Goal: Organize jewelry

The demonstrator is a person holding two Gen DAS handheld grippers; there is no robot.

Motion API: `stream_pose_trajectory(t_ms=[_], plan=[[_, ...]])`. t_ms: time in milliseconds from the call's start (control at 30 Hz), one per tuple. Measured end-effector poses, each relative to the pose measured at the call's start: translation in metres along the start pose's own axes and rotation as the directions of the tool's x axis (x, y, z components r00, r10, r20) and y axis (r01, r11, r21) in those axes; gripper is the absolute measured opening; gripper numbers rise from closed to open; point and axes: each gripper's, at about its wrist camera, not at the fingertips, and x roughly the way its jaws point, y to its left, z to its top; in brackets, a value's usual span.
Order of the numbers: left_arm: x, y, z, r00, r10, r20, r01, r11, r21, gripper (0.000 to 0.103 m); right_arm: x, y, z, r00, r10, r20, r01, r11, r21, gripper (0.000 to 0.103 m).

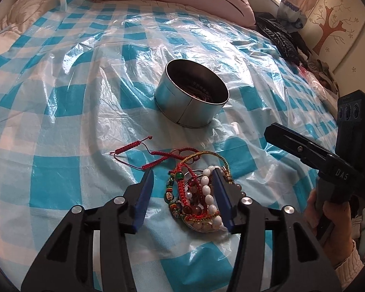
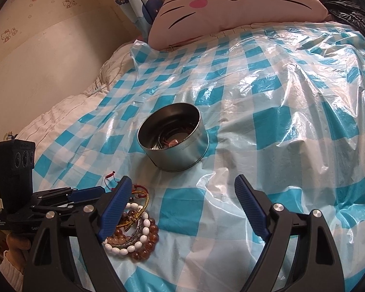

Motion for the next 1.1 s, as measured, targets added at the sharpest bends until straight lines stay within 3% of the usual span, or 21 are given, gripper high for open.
stream_pose_trajectory(t_ms=[33,67,167,367,500,667,733,767,867,1033,1100], plan=[[0.003,-0.001,-0.001,1.000,-0.001,-0.014,0.001,1.000,0.006,0.011,0.001,0.002,0.000,1.000,0.005,-0.001,-0.005,1.000,-0.010,0.083],[0.004,-0.003,-0.004,1.000,0.004,-0.019,-0.003,1.000,0.015,0.006,0.003,0.005,0.001,1.000,0.011,-0.004,-0.011,1.000,-0.024,0.083],[-0.012,-0.003,-0.011,0.999,0.013,0.040,-0.014,1.000,0.014,0.006,0.012,0.017,0.002,0.999,0.030,-0.029,-0.032,0.996,-0.081,0.083],[-0.072,0.030,-0.014,0.985,0.002,0.171,0.012,0.997,-0.080,0.006,0.038,0.062,0.002,0.992,0.071,-0.103,-0.095,0.963,-0.254,0.083],[-0.098,0.050,-0.013,0.977,0.038,0.208,-0.014,0.993,-0.115,0.006,0.066,0.099,0.005,0.979,0.083,-0.185,-0.148,0.916,-0.373,0.083],[-0.108,0.064,-0.013,0.973,0.049,0.224,-0.017,0.989,-0.145,0.006,0.103,0.121,0.000,0.949,0.093,-0.301,-0.219,0.883,-0.416,0.082],[-0.107,0.066,-0.014,0.974,0.045,0.224,-0.011,0.988,-0.151,0.006,0.111,0.118,-0.004,0.935,0.106,-0.339,-0.241,0.890,-0.387,0.052],[-0.106,0.067,-0.015,0.974,0.043,0.223,-0.008,0.988,-0.154,0.006,0.112,0.114,-0.004,0.926,0.139,-0.350,-0.267,0.897,-0.353,0.030],[-0.100,0.067,-0.016,0.975,0.030,0.220,0.006,0.987,-0.161,0.006,0.101,0.102,-0.001,0.928,0.191,-0.319,-0.288,0.911,-0.294,0.007],[-0.094,0.059,-0.015,0.976,0.013,0.218,0.020,0.988,-0.153,0.006,0.070,0.073,0.013,0.930,0.306,-0.203,-0.333,0.935,-0.119,0.006],[-0.092,0.055,-0.014,0.976,0.011,0.217,0.021,0.989,-0.147,0.006,0.060,0.065,0.016,0.940,0.301,-0.159,-0.318,0.944,-0.093,0.006]])
